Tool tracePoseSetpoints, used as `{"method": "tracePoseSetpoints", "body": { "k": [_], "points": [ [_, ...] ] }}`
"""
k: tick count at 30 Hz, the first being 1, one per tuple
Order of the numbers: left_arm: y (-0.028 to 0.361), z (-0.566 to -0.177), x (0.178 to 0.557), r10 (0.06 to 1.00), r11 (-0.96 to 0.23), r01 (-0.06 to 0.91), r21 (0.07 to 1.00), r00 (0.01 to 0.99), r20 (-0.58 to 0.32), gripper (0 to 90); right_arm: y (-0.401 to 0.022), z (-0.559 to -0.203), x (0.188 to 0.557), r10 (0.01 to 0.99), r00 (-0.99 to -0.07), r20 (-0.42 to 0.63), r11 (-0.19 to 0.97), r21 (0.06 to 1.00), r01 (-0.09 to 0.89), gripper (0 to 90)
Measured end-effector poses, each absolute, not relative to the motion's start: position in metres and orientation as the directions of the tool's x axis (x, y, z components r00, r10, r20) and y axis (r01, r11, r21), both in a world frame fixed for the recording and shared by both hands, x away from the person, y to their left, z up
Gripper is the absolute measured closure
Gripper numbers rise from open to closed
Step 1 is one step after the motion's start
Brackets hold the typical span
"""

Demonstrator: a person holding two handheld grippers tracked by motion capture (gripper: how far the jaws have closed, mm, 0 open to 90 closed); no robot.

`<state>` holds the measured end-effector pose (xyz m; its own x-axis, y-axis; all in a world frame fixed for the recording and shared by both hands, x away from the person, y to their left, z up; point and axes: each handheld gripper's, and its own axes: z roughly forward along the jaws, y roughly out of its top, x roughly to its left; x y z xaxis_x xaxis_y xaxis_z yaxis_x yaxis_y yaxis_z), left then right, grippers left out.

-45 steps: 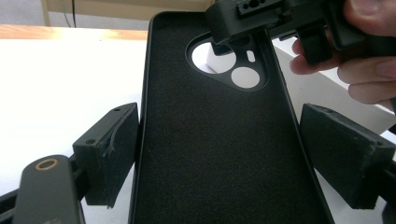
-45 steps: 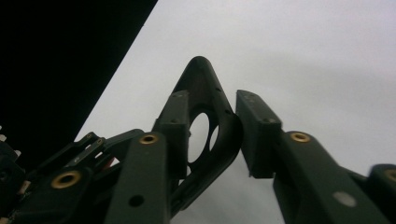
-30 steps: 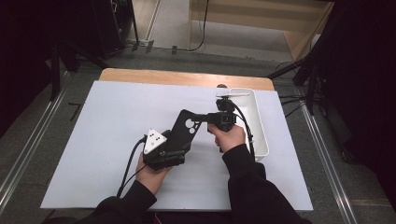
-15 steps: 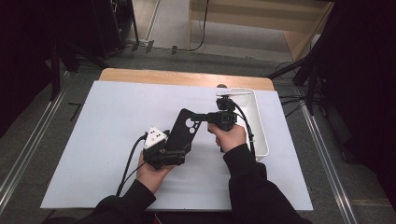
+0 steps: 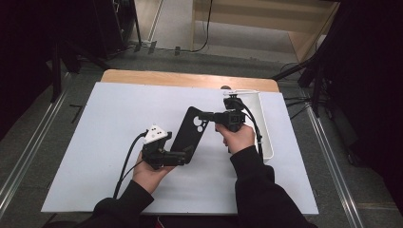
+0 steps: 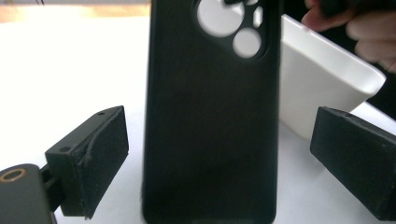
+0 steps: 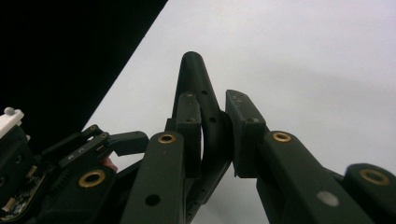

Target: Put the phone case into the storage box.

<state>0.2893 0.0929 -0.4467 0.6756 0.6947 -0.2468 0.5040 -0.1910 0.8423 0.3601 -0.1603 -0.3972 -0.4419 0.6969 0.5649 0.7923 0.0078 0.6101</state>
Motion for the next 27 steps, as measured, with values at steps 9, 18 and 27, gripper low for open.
{"method": "tracePoseSetpoints", "body": {
  "k": [9,18,27],
  "points": [
    [0.107,-0.444,0.304,0.681,-0.214,0.572,0.792,0.669,-0.299,5.0,-0.162,-0.390,0.354,0.749,-0.480,0.457,0.044,0.689,0.724,74.7],
    [0.118,-0.441,0.315,0.673,-0.279,0.592,0.756,0.683,-0.286,6.5,-0.162,-0.387,0.349,0.770,-0.532,0.352,0.113,0.746,0.657,74.7],
    [0.124,-0.434,0.319,0.647,-0.339,0.585,0.736,0.713,-0.269,13.0,-0.165,-0.384,0.345,0.734,-0.604,0.311,0.164,0.782,0.601,74.7]
  ]
}}
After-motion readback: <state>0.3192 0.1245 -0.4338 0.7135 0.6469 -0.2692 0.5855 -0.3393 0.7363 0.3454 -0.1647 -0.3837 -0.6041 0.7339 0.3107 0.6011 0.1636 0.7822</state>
